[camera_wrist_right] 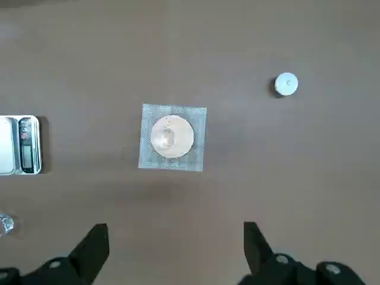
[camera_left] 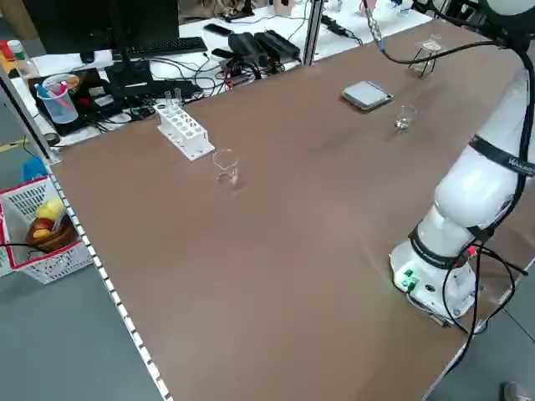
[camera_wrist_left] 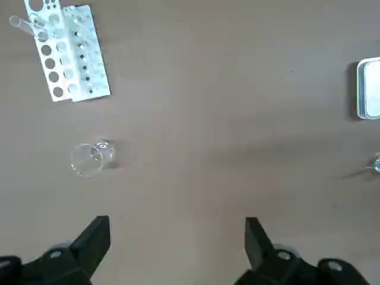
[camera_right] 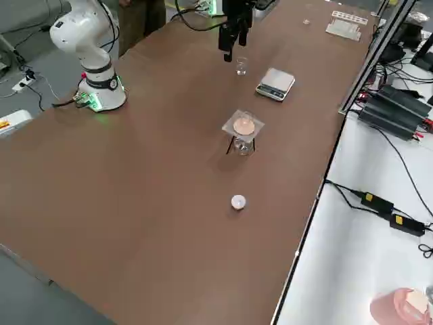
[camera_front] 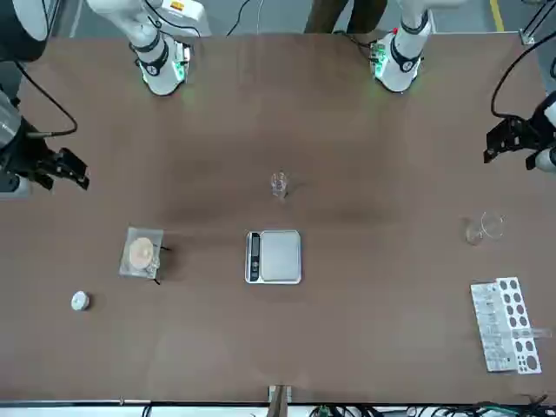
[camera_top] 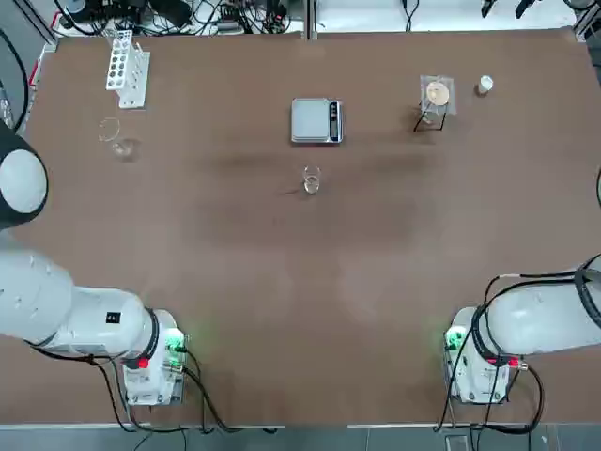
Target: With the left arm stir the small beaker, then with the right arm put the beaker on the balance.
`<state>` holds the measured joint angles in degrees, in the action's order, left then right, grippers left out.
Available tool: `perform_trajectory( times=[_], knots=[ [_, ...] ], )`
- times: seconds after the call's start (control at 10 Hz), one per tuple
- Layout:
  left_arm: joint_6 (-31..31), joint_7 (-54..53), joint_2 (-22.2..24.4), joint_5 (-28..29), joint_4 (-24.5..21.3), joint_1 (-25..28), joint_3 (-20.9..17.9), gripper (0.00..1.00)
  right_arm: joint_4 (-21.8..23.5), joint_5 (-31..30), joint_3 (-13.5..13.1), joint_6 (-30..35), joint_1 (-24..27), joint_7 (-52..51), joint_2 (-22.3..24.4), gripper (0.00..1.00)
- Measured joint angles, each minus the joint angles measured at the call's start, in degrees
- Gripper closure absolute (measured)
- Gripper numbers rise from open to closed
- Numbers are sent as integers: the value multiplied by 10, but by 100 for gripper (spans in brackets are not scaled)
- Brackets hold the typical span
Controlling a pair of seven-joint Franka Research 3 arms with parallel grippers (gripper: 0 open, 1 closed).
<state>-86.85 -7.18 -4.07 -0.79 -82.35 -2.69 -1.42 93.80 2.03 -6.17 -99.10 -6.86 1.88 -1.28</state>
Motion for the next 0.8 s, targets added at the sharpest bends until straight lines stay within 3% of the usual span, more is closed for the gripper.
perform_trajectory(
  times=[0.6, 0.8],
  knots=[
    [0, 11, -1, -3, -2, -6, 5, 0, 0, 0, 0, 0, 0, 0, 0, 0],
    [0, 23, -6, -32, -4, -9, 11, 0, 0, 0, 0, 0, 0, 0, 0, 0]
  ],
)
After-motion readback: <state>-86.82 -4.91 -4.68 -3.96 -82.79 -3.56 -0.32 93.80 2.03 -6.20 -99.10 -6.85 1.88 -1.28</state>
